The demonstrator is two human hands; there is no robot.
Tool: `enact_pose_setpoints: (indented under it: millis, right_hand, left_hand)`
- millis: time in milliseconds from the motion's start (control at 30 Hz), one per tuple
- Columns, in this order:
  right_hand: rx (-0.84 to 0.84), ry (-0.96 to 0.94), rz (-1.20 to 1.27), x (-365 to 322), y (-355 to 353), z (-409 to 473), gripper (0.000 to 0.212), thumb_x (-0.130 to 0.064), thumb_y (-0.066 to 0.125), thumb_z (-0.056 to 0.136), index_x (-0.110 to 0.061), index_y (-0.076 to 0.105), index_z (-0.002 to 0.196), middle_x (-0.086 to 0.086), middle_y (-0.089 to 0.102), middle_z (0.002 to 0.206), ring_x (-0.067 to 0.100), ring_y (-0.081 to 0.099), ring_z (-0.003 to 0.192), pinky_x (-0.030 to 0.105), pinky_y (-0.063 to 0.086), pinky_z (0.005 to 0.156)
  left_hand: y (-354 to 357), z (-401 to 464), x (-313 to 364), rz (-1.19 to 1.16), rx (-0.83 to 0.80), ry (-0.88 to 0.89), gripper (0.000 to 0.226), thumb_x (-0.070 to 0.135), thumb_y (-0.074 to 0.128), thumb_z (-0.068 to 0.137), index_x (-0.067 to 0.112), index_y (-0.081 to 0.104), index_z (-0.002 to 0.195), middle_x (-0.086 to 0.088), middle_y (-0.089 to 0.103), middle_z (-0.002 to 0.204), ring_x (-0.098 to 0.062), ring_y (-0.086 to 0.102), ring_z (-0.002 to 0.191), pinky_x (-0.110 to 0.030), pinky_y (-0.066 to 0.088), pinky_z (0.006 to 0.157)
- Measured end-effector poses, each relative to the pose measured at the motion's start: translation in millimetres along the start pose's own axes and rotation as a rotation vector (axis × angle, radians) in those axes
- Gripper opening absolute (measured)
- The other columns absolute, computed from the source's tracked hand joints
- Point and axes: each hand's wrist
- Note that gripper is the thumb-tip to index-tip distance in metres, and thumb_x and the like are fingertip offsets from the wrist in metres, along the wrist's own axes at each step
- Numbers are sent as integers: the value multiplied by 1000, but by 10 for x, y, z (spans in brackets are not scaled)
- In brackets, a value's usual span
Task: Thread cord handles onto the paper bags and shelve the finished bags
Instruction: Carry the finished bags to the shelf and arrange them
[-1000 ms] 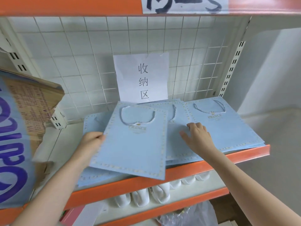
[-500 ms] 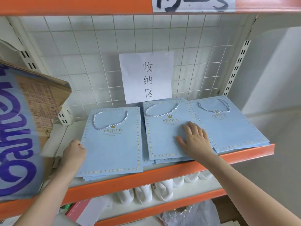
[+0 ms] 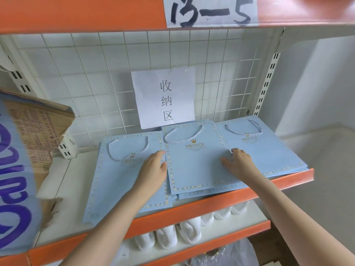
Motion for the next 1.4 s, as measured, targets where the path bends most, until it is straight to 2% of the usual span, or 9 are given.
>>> enact_pose_setpoints:
  millis: [233, 433, 633, 733, 800, 900, 1000, 1200, 1400]
  right_hand:
    - [-17, 41, 168, 9, -28, 121, 44, -30, 51, 95, 3, 45, 122, 18, 45, 124, 34, 45, 113, 32, 36, 87]
    - [39, 4, -28, -7, 35, 153, 38, -27, 46, 96, 5, 44, 117, 19, 44, 121, 35, 40, 115, 33, 31, 95]
    - [145, -106, -101, -86, 300, 156, 47, -29, 39, 98, 1, 34, 133, 17, 33, 137, 33, 35, 125, 36, 31, 100]
    - [233, -208, -137, -73, 391, 100, 43, -28, 40, 95, 6, 50, 119, 26, 38, 138, 42, 42, 122, 43, 38, 101]
    - [223, -445, -121, -31, 381, 65, 48, -37, 41, 88, 4, 59, 107, 26, 50, 129, 44, 53, 112, 46, 44, 96]
    - [13, -821, -168, 22, 304, -72, 66, -59, 43, 85, -9, 51, 129, 11, 45, 140, 28, 42, 128, 36, 24, 112]
    - [-49, -944, -248, 82, 293, -214, 81, -68, 50, 80, -19, 35, 142, 4, 30, 151, 17, 22, 140, 36, 4, 116]
    - [-87, -971, -196, 172, 358, -168, 74, -63, 51, 84, -27, 30, 146, 0, 25, 154, 15, 17, 143, 37, 3, 117]
    - [-113, -897, -57, 135, 401, -101, 78, -63, 63, 75, -35, 35, 142, -10, 26, 152, 6, 17, 141, 28, -1, 115]
  left_hand:
    - [475, -31, 212, 492, -78, 39, 38, 21, 38, 98, 3, 40, 131, -18, 46, 126, -32, 37, 119, -33, 26, 100]
    - [313, 259, 325, 628, 75, 32, 21, 21, 40, 97, 9, 48, 112, -10, 52, 109, -29, 47, 105, -34, 38, 74]
    - [444, 992, 264, 502, -82, 190, 33, 20, 35, 100, 3, 47, 126, -10, 48, 132, -27, 43, 123, -37, 40, 94]
    - [544, 1208, 247, 580, -137, 196, 38, 27, 33, 101, 3, 44, 127, -11, 44, 136, -28, 41, 125, -37, 36, 98]
    - [570, 1313, 256, 632, -140, 184, 41, 33, 31, 101, 6, 43, 129, -10, 45, 136, -27, 42, 125, -37, 32, 101]
    - [542, 1443, 268, 666, -176, 119, 45, 41, 29, 100, 10, 43, 130, -9, 48, 137, -26, 43, 127, -38, 29, 103]
    - [484, 1537, 253, 629, -214, 59, 47, 44, 26, 100, 10, 43, 129, -8, 45, 139, -25, 39, 130, -41, 28, 103]
    - [490, 1611, 261, 600, -265, -5, 57, 49, 22, 99, 10, 36, 139, -6, 33, 149, -26, 25, 138, -46, 23, 107]
    - [430, 1685, 362, 556, -152, -26, 54, 50, 28, 97, 9, 48, 126, -7, 45, 135, -25, 37, 130, -46, 32, 103]
Point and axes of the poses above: each hand's wrist, its own z-axis towards the middle knuckle, its own y-axis out of the palm, x = y × z
